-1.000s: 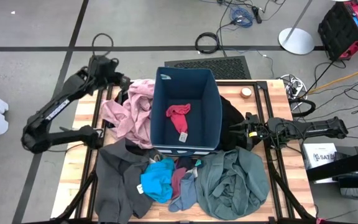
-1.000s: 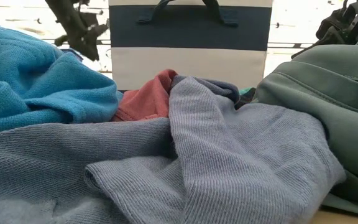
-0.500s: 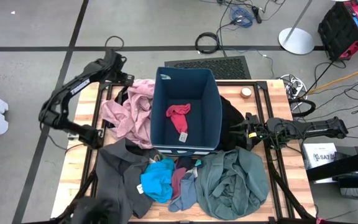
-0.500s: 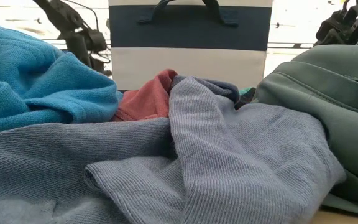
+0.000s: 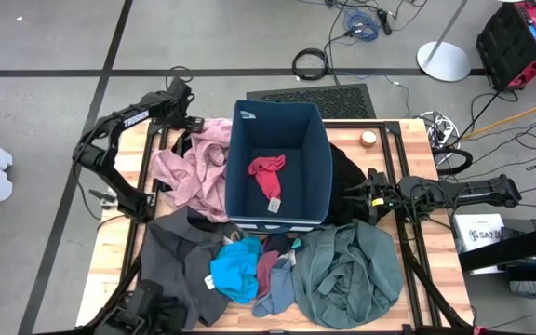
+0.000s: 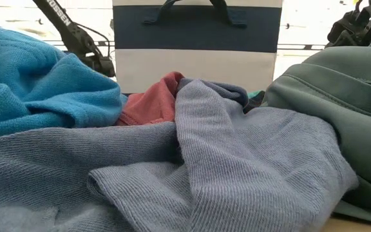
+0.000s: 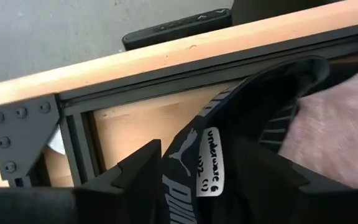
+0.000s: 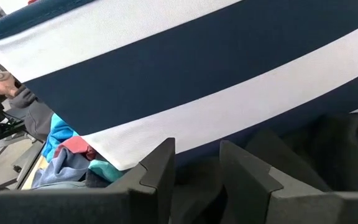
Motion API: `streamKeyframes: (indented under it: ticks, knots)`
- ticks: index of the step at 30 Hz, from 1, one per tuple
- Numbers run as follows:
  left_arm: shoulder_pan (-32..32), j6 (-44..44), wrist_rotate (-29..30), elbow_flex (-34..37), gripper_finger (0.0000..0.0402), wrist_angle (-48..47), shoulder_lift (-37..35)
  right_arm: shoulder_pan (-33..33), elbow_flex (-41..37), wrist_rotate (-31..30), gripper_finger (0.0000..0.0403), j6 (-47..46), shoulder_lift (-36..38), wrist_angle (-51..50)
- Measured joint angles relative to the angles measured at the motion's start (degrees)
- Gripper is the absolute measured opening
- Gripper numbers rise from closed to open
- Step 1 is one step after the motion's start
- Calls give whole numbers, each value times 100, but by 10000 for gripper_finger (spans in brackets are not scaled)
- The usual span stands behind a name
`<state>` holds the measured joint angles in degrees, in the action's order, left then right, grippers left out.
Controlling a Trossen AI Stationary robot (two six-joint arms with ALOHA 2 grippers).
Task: Sort clothes
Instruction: Move the black boxer to the right of the table
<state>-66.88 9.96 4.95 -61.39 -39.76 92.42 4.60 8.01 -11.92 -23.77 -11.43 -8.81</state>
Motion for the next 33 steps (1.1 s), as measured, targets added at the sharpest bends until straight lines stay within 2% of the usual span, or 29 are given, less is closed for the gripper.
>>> streamKeyframes:
  ticks: [7,16,22,27,33]
  knots:
    - [-28,-124,-105,0,212,32,175,0,0,0,116,26,1,-49]
    - [-28,-435,-116,-4,212,-442,502,0,0,0,116,24,-1,-44]
    - [-28,-446,7,-4,205,-222,556,0,0,0,116,-67,0,-45]
    - [-28,-431,9,-4,156,-228,559,0,0,0,116,-79,-1,-44]
    - [-28,-436,-93,-4,58,-315,559,0,0,0,116,-81,-1,-44]
